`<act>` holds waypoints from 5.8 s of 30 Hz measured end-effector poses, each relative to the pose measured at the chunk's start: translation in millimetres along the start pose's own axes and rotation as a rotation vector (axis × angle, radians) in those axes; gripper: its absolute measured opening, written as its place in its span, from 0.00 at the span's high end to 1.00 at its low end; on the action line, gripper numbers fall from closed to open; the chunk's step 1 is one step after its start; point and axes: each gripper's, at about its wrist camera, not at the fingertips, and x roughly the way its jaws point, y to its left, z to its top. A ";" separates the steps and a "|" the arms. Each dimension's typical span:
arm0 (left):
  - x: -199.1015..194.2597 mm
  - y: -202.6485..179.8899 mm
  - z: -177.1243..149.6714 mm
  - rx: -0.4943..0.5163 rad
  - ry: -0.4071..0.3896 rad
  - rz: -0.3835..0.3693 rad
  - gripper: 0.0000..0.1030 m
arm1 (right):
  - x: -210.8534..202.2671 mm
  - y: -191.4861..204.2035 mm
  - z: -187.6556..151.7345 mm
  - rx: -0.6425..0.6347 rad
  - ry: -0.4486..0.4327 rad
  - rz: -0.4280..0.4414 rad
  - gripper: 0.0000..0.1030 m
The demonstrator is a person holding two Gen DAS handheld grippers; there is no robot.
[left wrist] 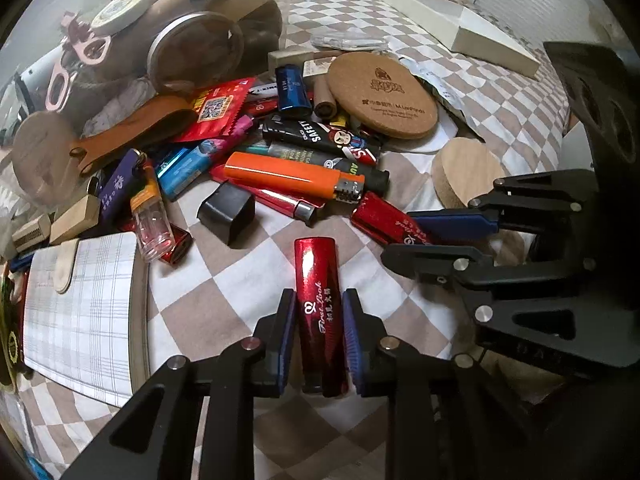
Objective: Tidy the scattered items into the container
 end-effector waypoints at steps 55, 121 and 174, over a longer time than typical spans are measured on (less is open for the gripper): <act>-250.0 51.8 5.9 -0.166 -0.488 0.142 0.78 | -182.8 96.4 105.9 -0.133 -0.429 0.080 0.78; -113.2 178.2 33.0 -0.084 -0.175 0.235 0.67 | -142.1 30.8 255.8 0.021 -0.444 0.126 0.78; -44.5 212.6 9.8 -0.103 -0.046 0.320 0.89 | -137.9 14.5 253.8 0.092 -0.424 0.180 0.78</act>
